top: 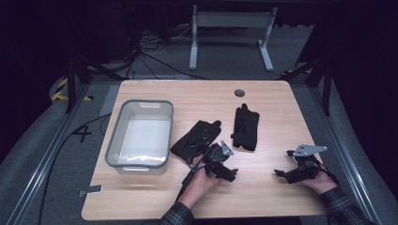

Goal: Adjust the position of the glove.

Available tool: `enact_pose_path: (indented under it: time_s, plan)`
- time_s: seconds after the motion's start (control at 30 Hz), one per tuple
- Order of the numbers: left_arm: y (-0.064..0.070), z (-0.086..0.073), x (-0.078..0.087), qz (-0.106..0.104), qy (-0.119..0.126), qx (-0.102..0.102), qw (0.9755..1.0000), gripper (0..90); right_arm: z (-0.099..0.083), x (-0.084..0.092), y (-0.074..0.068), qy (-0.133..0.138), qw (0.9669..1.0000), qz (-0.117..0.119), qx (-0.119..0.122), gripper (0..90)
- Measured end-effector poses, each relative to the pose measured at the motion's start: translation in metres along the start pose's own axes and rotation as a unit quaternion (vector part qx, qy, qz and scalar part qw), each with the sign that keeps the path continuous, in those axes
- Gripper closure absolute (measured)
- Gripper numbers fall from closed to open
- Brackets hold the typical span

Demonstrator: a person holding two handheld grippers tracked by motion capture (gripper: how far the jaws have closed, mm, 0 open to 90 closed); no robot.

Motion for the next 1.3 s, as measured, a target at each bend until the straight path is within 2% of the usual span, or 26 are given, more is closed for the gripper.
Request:
enact_pose_path:
  time_s: [0.17,0.23,0.3,0.43,0.5,0.83,0.93,1.07,1.3]
  plan:
    - [0.0,-0.001,0.001,-0.012,-0.002,-0.011,0.9999,0.0,0.0,0.0,0.0,-0.002,1.0,0.007,0.006,1.6]
    - [0.0,-0.002,0.002,-0.018,-0.005,-0.018,0.9997,0.0,0.002,0.002,-0.001,-0.007,0.9999,0.012,0.01,8.0]
    - [0.0,-0.002,0.002,-0.022,-0.006,-0.023,0.9995,0.0,0.005,0.005,-0.002,-0.007,0.9996,0.027,0.005,15.7]
    - [0.0,-0.002,0.002,-0.026,-0.008,-0.031,0.9991,0.0,0.009,0.007,-0.002,-0.006,0.9996,0.028,0.003,21.2]
    - [0.0,-0.002,0.002,-0.026,-0.008,-0.032,0.9991,0.1,0.014,0.008,-0.003,-0.001,0.9995,0.032,0.001,27.1]
    - [0.001,-0.002,0.002,-0.026,-0.008,-0.031,0.9992,0.0,0.038,0.01,-0.006,0.031,0.9986,0.041,0.011,76.6]
    - [0.001,-0.002,0.002,-0.026,-0.008,-0.03,0.9992,0.0,0.045,0.008,-0.005,0.037,0.9983,0.043,0.008,88.1]
    - [0.001,-0.002,0.002,-0.027,-0.008,-0.03,0.9992,0.0,0.054,0.004,-0.005,0.037,0.9977,0.056,0.003,89.9]
    - [0.001,-0.002,0.002,-0.027,-0.008,-0.031,0.9991,0.0,0.065,-0.009,-0.012,0.037,0.9961,0.079,0.009,90.0]
Point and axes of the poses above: each handheld gripper's, and its own axes: x roughly backward along the jaws, z roughly out of its top, y roughly to its right, the point moved 10 cm from there along -x, roughly forward along the jaws, and after that the axes turned 10 degrees about -z, right-handed, at the moved point
